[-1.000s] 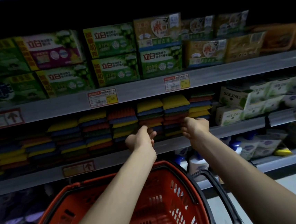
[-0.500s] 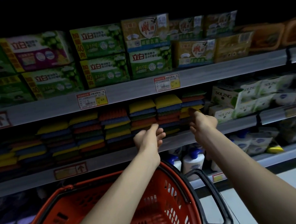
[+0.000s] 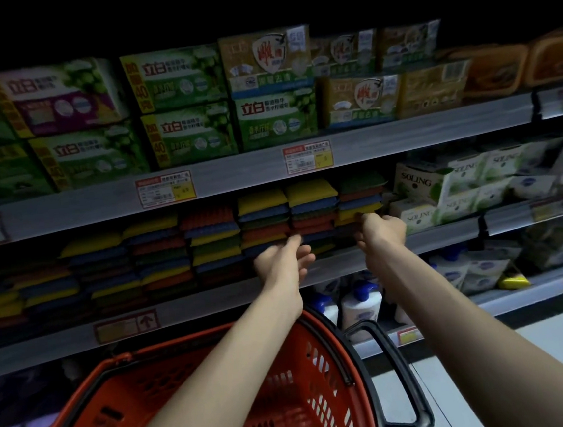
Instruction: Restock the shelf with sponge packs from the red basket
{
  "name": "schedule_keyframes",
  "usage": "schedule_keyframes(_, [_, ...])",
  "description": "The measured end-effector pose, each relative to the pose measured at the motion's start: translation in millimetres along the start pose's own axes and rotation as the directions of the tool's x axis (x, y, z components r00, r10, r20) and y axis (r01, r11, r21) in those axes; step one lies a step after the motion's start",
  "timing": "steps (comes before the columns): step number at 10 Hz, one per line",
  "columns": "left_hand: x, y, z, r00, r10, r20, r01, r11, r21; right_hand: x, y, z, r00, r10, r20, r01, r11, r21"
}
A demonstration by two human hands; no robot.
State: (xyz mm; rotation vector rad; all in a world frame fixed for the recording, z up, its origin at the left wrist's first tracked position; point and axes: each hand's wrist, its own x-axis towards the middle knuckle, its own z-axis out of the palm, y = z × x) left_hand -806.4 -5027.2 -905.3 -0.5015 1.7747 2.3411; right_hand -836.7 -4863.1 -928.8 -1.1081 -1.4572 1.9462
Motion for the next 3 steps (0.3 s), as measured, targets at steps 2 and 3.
schedule_keyframes(2, [-9, 5, -15, 0.983, 0.122, 0.135, -0.147, 0.971, 0.189, -13, -1, -9, 0.996, 0.008, 0.085, -0.009, 1.0, 0.011])
schedule_keyframes(3, [-16, 9, -33, 0.949, 0.249, 0.193, -0.304, 0.887, 0.349, -24, 2, -19, 0.996, 0.002, 0.094, 0.001, 0.999, -0.034])
